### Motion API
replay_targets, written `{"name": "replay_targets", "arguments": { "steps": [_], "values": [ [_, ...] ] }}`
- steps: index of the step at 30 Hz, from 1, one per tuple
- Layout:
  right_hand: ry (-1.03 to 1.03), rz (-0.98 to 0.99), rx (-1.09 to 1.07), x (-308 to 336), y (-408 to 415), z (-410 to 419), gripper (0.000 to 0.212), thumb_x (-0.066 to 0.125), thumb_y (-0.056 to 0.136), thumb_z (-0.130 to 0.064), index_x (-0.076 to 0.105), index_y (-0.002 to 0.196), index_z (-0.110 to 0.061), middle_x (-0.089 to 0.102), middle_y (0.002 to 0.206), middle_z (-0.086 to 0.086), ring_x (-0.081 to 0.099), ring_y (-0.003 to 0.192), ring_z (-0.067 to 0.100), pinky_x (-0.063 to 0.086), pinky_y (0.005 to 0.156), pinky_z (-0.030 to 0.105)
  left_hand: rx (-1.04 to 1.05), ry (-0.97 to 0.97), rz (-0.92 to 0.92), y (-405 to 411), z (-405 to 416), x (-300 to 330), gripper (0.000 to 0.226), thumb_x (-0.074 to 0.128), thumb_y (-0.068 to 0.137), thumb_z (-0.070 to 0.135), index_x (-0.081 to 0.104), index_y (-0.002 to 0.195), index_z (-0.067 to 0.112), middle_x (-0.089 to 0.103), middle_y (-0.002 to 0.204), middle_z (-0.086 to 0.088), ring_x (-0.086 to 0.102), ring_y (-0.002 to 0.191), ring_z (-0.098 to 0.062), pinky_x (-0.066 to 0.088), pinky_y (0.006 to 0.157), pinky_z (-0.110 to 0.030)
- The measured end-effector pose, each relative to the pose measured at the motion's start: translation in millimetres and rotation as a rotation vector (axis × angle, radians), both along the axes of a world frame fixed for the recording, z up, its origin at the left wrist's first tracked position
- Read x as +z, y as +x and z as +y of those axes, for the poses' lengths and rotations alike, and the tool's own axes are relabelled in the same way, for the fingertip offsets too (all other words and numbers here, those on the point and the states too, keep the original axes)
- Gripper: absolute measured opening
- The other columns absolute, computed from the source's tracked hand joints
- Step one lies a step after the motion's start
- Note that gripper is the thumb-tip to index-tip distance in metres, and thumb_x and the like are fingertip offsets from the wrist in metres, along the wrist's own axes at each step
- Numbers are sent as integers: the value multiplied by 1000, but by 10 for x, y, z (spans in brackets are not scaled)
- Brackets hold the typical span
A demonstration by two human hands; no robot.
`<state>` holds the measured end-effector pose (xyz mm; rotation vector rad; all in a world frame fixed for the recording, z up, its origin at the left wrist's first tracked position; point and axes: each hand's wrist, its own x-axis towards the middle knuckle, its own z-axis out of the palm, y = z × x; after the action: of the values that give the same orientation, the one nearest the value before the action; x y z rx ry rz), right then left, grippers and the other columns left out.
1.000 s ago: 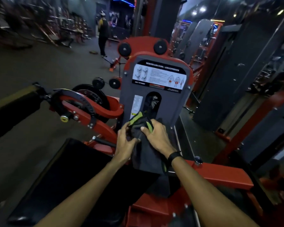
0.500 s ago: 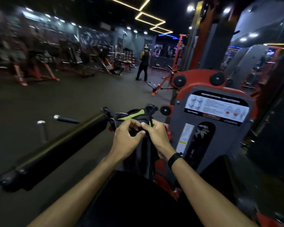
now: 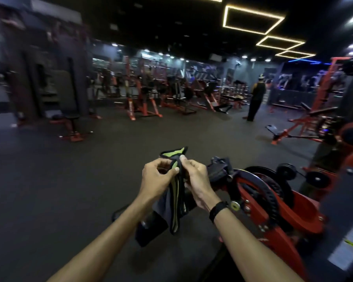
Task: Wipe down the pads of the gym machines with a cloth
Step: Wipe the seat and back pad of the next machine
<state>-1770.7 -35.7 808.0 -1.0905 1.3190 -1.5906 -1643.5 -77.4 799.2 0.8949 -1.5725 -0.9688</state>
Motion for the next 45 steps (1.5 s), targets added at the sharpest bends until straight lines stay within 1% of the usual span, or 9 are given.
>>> {"name": "replay_targets", "arguments": {
  "steps": [4,8,15,21,28,32,37,40,45],
  "values": [
    [-43,20,80,-29,448,-420,24,68,95,-21,71,100,2,76,90,14,72,79,21,57,71,33,105,22,57,500,-298,-13,22,75,83,-2,75,82,20,75,76,4,69,71,-5,54,69,-25],
    [-17,72,176,-102,738,-772,12,61,98,-12,72,98,-7,76,90,13,72,81,23,57,81,44,215,55,84,840,-473,-53,20,76,84,1,76,83,21,75,75,4,68,69,-7,53,63,-23],
    [-9,66,362,-119,1078,-1284,21,58,101,-21,65,87,-6,69,83,15,64,75,25,51,65,33,546,56,144,1158,-764,-62,10,80,83,11,71,85,16,71,78,0,65,70,-12,55,67,-31],
    [-45,0,554,-110,1414,-1593,16,57,98,-9,72,104,-8,75,103,16,72,91,26,56,76,45,911,-14,114,1353,-838,71,21,81,80,13,62,81,21,67,77,5,65,73,-9,54,72,-27],
    [28,-79,574,-324,2108,-1809,19,59,95,-19,68,88,-4,72,87,18,65,79,27,49,73,42,903,-104,-42,1933,-657,-89,22,73,76,-6,67,77,16,69,71,9,63,64,2,49,61,-16],
    [61,-66,608,-428,2615,-1889,47,63,72,-48,58,82,-2,57,77,13,51,72,25,39,67,40,928,-150,-151,2332,-561,-211,34,61,70,-12,65,74,22,68,75,6,64,72,-2,52,66,-15],
    [94,-87,625,-461,3257,-1965,17,57,91,-27,59,84,-12,56,79,12,51,74,24,39,68,40,950,-210,-276,2951,-578,-288,34,53,62,4,58,67,38,65,78,1,64,80,-9,47,70,-10],
    [96,-76,601,-399,3675,-2087,19,54,96,-20,61,88,-4,61,79,13,56,73,24,42,67,39,953,-220,-313,3338,-655,-296,20,72,68,14,62,68,31,63,77,3,62,79,-8,44,70,-9],
    [47,-33,553,-247,4448,-2230,18,52,99,-16,54,81,-12,42,63,0,38,62,17,31,62,35,966,-250,-335,4006,-849,-276,31,92,63,28,65,75,20,60,81,2,59,76,-8,44,69,-10]
  ]
}}
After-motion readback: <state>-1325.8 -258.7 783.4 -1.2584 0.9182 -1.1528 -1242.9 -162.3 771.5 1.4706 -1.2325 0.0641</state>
